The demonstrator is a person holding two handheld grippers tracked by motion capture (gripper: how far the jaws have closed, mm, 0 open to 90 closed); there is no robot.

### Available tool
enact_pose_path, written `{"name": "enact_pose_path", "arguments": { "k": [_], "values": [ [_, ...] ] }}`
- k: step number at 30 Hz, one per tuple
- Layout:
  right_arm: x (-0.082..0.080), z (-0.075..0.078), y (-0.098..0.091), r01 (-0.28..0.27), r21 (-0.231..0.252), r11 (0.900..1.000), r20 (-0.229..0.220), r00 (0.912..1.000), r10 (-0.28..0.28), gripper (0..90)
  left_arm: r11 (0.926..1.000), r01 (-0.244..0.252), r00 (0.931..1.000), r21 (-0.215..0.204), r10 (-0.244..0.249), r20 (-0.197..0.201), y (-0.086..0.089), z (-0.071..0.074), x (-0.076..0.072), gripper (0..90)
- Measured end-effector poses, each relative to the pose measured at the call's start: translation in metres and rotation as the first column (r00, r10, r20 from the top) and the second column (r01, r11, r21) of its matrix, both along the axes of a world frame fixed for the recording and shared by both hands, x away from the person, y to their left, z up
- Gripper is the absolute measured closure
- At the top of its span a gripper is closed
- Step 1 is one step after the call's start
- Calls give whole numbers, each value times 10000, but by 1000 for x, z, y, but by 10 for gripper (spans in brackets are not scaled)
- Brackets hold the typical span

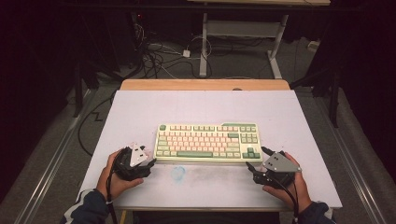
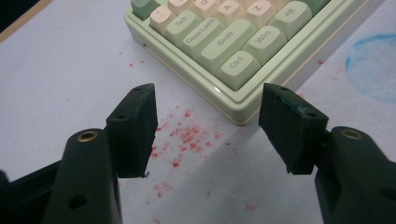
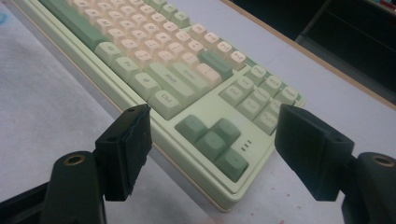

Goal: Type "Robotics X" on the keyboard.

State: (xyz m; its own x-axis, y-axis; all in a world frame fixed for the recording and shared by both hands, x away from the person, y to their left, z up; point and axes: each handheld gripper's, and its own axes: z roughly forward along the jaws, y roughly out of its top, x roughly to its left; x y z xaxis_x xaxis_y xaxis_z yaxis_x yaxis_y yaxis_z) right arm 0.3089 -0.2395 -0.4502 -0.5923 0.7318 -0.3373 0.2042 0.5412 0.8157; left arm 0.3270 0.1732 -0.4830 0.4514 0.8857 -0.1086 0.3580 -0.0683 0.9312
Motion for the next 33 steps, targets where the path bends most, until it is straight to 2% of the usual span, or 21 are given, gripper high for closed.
{"name": "enact_pose_path", "arguments": {
  "k": [5,8,10,12,16,23,28,30,33],
  "values": [
    [2,1,-4,225,121,9997,124,9997,-227,280,9999,148,9998,33,-147,-105,0,1,0,424],
    [3,2,-6,371,203,9991,141,9992,-374,279,9991,377,9987,-217,-384,-321,-1,4,-1,560],
    [3,3,-6,379,235,9990,171,9991,-383,273,9990,404,9983,-178,-411,-418,-2,5,0,663],
    [3,3,-7,361,260,9990,189,9992,-366,258,9973,645,9962,-342,-663,-558,-1,8,1,757],
    [4,2,-6,447,184,9988,122,9989,-449,237,9956,839,9937,-416,-867,-704,-4,15,5,869],
    [6,-1,-3,540,99,9985,-32,9985,-540,199,9914,1174,9880,-586,-1225,-944,-22,28,23,870],
    [6,-1,-3,572,95,9983,-74,9983,-571,197,9898,1375,9842,-377,-1408,-1076,-42,28,38,869],
    [6,-1,-3,564,70,9984,-68,9984,-564,197,9877,1500,9798,-431,-1543,-1268,-48,27,44,867],
    [6,-2,-3,572,31,9984,-72,9983,-571,198,9879,1523,9790,-279,-1546,-1330,-57,24,51,858]
  ]
}}
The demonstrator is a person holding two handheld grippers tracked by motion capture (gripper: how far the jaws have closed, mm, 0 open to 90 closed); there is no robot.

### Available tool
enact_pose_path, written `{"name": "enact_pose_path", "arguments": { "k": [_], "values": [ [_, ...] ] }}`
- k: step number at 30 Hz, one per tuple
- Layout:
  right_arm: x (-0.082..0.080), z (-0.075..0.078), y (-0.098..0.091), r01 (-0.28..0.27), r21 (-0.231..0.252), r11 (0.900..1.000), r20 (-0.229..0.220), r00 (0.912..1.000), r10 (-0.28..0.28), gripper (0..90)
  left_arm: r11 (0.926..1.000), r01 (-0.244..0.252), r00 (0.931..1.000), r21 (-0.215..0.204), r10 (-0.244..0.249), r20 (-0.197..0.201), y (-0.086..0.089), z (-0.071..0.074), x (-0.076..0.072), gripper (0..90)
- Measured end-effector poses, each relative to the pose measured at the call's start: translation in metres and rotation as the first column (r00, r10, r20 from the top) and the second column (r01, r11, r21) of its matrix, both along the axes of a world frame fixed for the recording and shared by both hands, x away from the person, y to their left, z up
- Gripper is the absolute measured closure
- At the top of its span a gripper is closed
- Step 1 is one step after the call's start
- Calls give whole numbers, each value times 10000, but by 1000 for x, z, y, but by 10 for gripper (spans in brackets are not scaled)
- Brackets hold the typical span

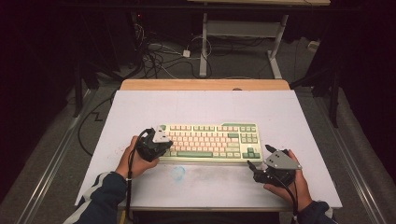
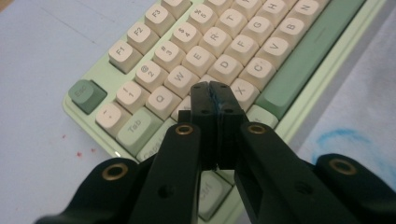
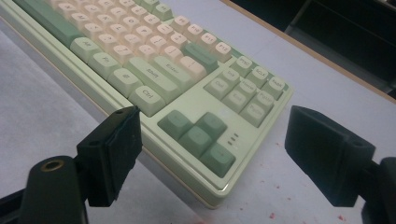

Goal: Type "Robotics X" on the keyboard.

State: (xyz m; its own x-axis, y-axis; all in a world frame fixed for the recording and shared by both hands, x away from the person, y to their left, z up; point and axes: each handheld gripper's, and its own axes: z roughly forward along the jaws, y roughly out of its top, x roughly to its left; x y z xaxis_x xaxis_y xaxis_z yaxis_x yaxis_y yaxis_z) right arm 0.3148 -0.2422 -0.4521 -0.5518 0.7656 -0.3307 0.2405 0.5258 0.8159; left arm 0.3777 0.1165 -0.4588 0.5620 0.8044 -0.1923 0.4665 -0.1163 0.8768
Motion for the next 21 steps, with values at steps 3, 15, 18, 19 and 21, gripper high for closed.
{"name": "enact_pose_path", "arguments": {
  "k": [3,15,18,19,21],
  "values": [
    [0,-1,0,-4,-29,10000,-44,10000,4,202,10000,7,10000,34,-7,-9,-5,0,5,858],
    [1,-2,1,-53,-196,9998,-130,9999,51,209,9995,-3,9998,330,10,-223,-20,-8,17,868],
    [0,-3,2,-94,-253,9996,-145,9999,90,209,9995,-4,9998,327,10,-192,-19,-7,16,866],
    [0,-3,2,-96,-257,9996,-141,9999,93,209,9996,0,9999,298,3,-111,-18,-6,15,860],
    [0,-2,1,-81,-247,9997,-129,9999,78,210,9999,-29,10000,166,29,4,-17,-3,15,856]
  ]
}}
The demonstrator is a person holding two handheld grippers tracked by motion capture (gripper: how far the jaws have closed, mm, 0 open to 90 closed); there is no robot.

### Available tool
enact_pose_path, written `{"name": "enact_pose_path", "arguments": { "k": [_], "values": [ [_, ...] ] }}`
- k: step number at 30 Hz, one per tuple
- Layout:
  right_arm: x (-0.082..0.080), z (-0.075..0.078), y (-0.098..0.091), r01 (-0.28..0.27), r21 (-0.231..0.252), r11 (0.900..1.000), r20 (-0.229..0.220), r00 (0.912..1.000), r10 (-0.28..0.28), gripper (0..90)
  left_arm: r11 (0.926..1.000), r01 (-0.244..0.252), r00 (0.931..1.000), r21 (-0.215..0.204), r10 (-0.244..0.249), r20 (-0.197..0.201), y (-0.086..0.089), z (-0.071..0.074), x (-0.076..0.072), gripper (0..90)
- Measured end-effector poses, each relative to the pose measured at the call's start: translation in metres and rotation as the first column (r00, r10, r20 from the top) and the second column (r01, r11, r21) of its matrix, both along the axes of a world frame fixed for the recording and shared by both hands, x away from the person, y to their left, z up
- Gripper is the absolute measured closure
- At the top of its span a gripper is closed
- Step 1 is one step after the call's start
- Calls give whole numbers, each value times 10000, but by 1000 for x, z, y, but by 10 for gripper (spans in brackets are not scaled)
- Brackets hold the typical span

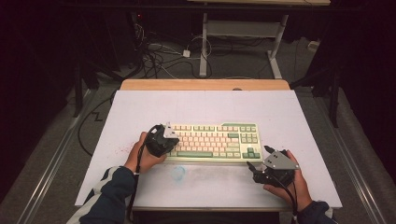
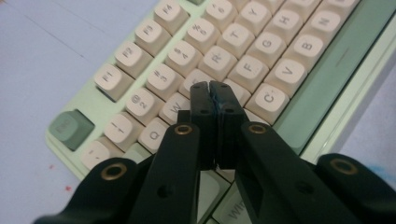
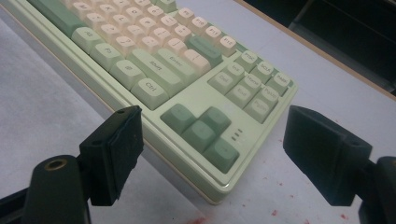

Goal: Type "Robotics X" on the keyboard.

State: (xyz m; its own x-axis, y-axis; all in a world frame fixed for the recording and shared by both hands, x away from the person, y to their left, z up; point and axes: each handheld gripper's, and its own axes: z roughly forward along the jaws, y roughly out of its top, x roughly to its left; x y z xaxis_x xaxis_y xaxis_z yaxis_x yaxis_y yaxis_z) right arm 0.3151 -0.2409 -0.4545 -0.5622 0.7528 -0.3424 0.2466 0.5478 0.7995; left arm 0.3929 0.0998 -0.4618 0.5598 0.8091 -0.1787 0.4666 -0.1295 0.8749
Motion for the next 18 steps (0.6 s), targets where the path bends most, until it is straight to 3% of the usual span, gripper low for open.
{"name": "enact_pose_path", "arguments": {
  "k": [9,18],
  "values": [
    [1,-1,0,-24,-52,10000,-50,10000,24,213,9996,-182,9997,-224,185,150,7,4,1,856],
    [1,-2,1,-38,-64,10000,-93,9999,38,215,9985,314,9991,-455,-301,294,-2,14,-10,860]
  ]
}}
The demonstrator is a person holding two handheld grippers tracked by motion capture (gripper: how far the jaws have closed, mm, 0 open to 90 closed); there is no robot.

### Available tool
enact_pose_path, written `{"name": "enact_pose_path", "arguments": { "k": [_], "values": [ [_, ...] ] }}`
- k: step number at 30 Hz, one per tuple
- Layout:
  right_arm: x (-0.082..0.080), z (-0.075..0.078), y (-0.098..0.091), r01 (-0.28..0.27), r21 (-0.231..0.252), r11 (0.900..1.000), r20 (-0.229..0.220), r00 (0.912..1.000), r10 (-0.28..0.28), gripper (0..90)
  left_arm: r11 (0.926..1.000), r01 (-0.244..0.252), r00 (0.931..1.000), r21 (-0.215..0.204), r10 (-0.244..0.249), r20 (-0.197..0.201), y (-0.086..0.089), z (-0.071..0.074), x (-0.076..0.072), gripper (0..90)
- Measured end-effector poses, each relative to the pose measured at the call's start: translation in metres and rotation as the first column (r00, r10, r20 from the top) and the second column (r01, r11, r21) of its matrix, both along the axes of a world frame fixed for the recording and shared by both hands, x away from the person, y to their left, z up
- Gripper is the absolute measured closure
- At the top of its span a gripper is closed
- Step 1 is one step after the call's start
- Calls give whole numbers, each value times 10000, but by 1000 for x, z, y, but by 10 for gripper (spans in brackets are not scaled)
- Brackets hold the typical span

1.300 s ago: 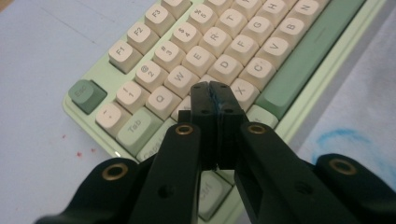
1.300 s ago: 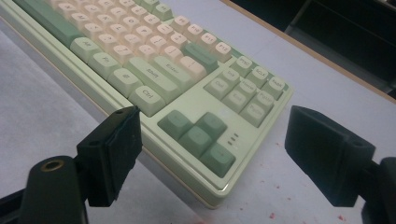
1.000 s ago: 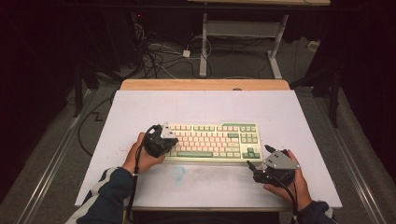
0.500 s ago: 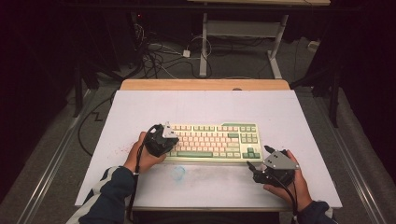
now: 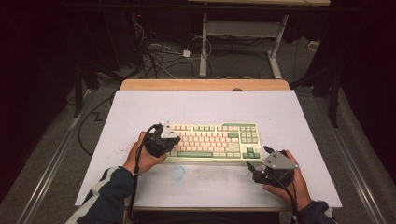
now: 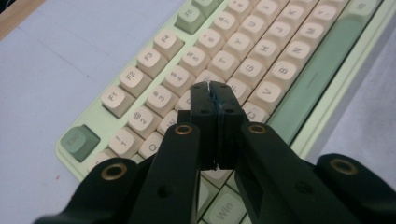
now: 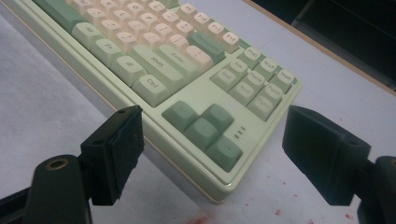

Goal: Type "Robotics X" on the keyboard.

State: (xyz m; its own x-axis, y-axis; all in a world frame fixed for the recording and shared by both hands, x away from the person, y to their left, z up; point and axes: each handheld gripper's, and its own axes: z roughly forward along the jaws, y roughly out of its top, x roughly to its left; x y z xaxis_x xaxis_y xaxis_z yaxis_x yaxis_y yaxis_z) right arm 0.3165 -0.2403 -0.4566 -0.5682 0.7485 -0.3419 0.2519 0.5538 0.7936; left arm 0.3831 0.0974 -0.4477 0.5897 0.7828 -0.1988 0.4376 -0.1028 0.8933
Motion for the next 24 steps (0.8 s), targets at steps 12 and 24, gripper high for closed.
{"name": "enact_pose_path", "arguments": {
  "k": [12,24],
  "values": [
    [1,-1,1,-31,-12,10000,-84,10000,31,218,9994,337,9991,-80,-335,261,-9,6,-8,862],
    [1,-1,1,-28,0,10000,-80,10000,28,221,9971,757,9966,-85,-754,346,-19,7,-19,860]
  ]
}}
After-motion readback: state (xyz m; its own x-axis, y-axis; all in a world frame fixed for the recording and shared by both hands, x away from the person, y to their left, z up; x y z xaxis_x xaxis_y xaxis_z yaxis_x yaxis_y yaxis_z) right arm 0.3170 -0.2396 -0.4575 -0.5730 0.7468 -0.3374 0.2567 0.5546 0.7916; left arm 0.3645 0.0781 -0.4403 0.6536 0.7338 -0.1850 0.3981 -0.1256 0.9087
